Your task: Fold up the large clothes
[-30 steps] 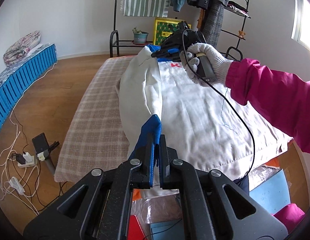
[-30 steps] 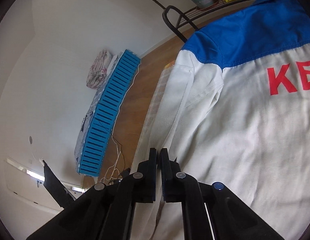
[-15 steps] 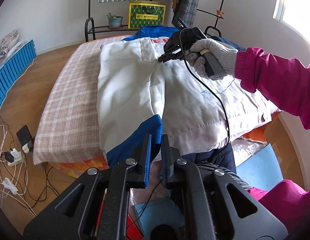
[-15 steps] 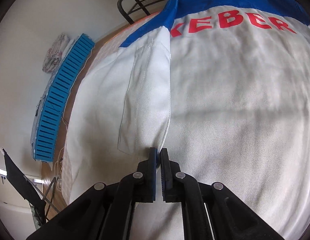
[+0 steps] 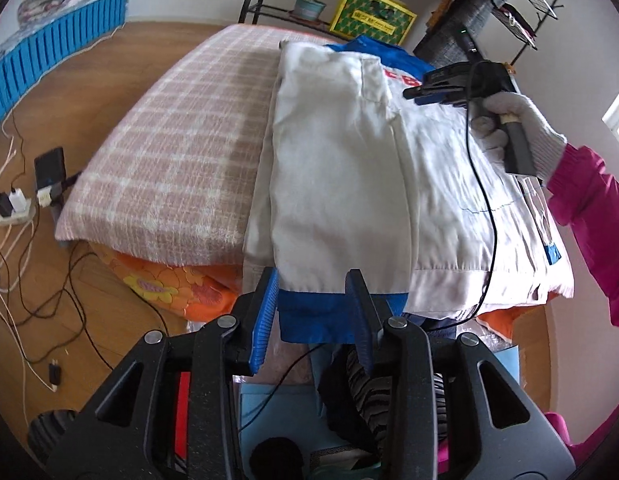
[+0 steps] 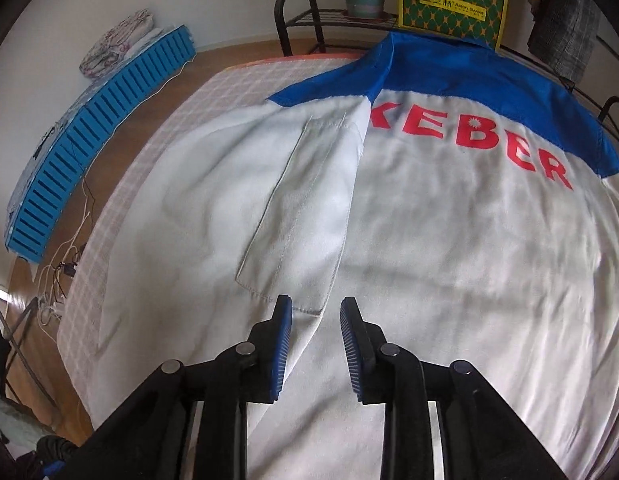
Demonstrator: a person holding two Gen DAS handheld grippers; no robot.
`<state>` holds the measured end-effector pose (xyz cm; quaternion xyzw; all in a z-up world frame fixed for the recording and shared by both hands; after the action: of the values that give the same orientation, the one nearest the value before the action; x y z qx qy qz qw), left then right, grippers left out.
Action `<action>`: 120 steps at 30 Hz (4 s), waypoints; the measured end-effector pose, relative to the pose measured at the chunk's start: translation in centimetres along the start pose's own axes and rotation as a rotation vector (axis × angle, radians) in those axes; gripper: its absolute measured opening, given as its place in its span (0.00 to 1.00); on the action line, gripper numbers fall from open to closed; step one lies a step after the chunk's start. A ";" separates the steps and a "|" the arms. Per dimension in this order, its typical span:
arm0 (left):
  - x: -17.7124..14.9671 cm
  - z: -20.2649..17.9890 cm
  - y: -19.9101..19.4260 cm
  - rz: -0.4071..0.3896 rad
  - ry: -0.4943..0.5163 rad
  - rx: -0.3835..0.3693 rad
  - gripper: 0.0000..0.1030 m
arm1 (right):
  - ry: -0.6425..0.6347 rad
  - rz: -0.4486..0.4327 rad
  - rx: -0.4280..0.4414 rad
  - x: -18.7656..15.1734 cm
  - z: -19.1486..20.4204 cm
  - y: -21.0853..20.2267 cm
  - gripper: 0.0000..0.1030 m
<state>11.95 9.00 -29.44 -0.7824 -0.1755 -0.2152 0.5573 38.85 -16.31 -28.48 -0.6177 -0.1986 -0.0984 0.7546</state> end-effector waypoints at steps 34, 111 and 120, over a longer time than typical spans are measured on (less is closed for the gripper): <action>-0.9 2.5 2.2 -0.068 -0.079 0.052 0.05 | 0.045 0.073 0.203 9.9 15.3 13.4 0.40; 4.7 -14.0 -1.1 -0.072 0.248 -0.137 0.09 | 0.206 -0.030 0.407 2.4 6.1 -0.7 0.01; 2.4 -19.6 2.6 0.015 0.325 -0.150 0.09 | 0.473 -0.068 0.475 -0.9 -5.8 -0.6 0.01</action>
<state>12.55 -10.29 -24.64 -0.7780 -0.0608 -0.3473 0.5199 38.79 -22.14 -29.24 -0.3775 -0.0559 -0.2153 0.8989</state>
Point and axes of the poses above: each gripper's, at about its wrist camera, not at the fingertips, and y roughly the way its jaws point, z to its left, x to its top, the point moved 10 cm from there along y, roughly the way its jaws point, and after that the axes turned 7 degrees about y, right-handed, at the moved point
